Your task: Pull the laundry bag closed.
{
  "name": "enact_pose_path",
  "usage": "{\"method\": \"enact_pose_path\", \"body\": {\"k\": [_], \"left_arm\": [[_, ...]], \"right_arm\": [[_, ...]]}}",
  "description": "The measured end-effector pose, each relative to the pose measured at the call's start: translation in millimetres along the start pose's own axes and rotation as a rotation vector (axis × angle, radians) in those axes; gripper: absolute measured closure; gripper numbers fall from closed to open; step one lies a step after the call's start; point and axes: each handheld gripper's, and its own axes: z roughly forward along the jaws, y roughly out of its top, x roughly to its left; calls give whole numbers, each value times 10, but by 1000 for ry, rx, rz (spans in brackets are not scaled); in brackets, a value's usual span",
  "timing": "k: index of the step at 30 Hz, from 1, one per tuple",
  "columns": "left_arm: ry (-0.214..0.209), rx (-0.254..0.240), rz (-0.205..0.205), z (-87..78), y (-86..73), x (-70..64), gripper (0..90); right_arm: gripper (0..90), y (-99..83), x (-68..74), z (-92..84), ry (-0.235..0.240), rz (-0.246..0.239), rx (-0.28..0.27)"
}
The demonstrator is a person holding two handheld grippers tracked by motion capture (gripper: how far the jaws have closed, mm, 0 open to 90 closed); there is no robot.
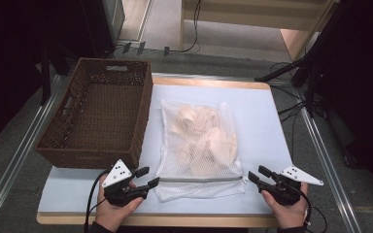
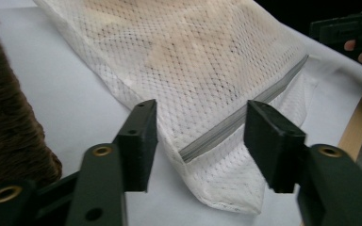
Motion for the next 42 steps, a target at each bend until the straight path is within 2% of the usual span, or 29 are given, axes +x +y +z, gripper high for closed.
{"method": "enact_pose_path", "body": {"k": [3, 6, 7, 8, 13, 16, 21, 26, 34, 42], "left_arm": [[5, -26, -11, -55, 5, 50, 316], [17, -43, -2, -96, 5, 73, 229], [8, -45, 9, -111, -3, 83, 214], [5, -47, 11, -120, -5, 90, 157], [-1, -72, -2, -178, -16, 142, 103], [19, -74, 3, -214, -27, 167, 94], [36, -88, -7, -270, -44, 222, 87], [44, -89, 5, -321, -63, 270, 55], [75, -105, -22, -433, -100, 398, 44], [89, -113, -35, -481, -113, 466, 44]], "right_arm": [[292, 16, -12, -22, -29, -3, -14], [206, 28, -23, -32, -55, -17, -19], [187, 30, -27, -35, -59, -18, -18], [159, 30, -39, -39, -66, -23, -16], [96, 27, -105, -68, -57, -21, -22], [58, 21, -153, -86, -52, -15, -20], [32, 14, -243, -108, -63, -4, -25], [25, -6, -332, -139, -75, 13, -23], [12, -40, -497, -223, -82, 49, -39], [13, -54, -553, -257, -94, 65, -47]]}}
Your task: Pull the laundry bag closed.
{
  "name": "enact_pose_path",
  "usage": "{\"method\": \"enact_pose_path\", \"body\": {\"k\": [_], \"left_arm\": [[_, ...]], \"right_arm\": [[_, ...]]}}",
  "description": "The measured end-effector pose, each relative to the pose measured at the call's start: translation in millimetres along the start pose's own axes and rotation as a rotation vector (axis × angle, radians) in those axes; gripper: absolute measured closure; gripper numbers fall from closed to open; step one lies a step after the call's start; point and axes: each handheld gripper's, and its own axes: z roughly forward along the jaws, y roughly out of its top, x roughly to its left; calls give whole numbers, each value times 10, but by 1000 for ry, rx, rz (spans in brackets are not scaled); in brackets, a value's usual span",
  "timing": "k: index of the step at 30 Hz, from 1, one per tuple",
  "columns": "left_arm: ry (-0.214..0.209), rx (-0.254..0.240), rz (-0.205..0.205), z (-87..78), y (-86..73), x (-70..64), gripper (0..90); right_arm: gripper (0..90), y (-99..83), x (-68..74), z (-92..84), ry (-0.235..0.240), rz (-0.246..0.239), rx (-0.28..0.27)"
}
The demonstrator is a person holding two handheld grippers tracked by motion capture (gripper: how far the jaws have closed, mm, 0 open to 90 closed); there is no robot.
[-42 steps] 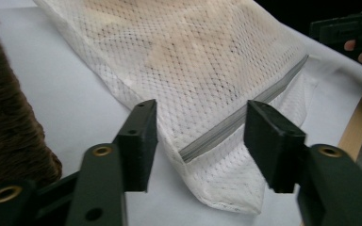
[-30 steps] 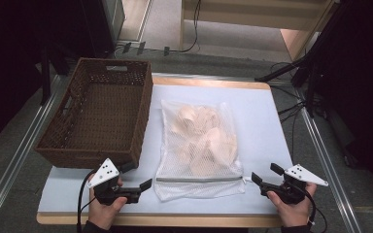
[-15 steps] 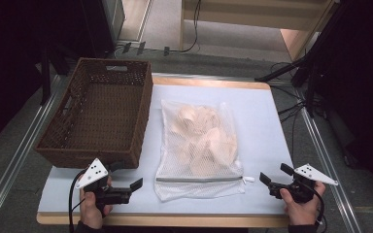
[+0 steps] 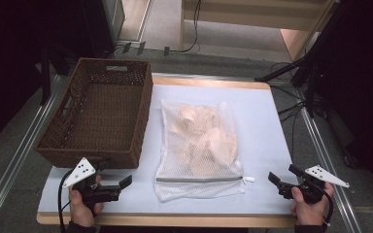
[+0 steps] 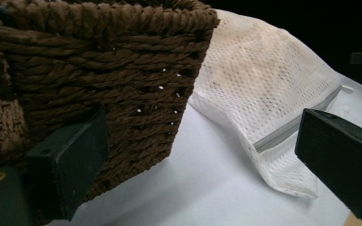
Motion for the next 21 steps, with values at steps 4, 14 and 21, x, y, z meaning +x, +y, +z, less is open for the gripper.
{"method": "enact_pose_path", "body": {"k": [4, 14, 21], "left_arm": [[4, 0, 0, -5, 0, 3, 44], [-1, 1, -5, -1, -7, 14, 44], [-2, 4, -5, 6, -10, 9, 44]], "right_arm": [[14, -2, 7, 6, 0, -7, 5], [23, -5, 8, 8, -7, -4, 5], [27, -5, 13, 10, -5, -7, 5]]}}
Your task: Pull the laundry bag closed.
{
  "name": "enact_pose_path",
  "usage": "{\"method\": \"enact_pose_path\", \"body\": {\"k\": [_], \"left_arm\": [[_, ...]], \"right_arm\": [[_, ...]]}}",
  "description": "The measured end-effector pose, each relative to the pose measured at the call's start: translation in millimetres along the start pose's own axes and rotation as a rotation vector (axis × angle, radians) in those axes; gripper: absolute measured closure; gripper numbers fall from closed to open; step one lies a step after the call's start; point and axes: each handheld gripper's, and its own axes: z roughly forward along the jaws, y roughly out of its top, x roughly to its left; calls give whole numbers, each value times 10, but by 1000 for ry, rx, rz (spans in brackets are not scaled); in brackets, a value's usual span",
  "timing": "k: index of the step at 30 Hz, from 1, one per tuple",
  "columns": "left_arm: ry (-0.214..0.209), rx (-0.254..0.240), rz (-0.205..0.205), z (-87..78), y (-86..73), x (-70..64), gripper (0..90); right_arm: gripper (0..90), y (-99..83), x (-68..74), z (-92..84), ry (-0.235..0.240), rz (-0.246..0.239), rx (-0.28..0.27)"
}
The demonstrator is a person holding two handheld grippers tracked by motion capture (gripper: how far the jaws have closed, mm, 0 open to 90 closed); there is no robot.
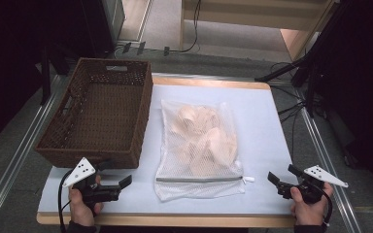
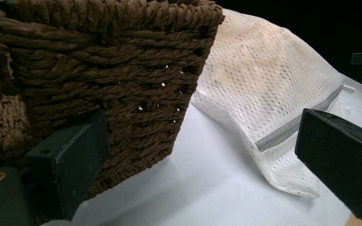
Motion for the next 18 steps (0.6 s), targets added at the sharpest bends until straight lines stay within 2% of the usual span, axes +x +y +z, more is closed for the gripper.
{"method": "enact_pose_path", "body": {"k": [18], "left_arm": [[-4, -4, -1, 6, 7, -17, 44]], "right_arm": [[38, -1, 4, 6, 1, -4, -1]]}}
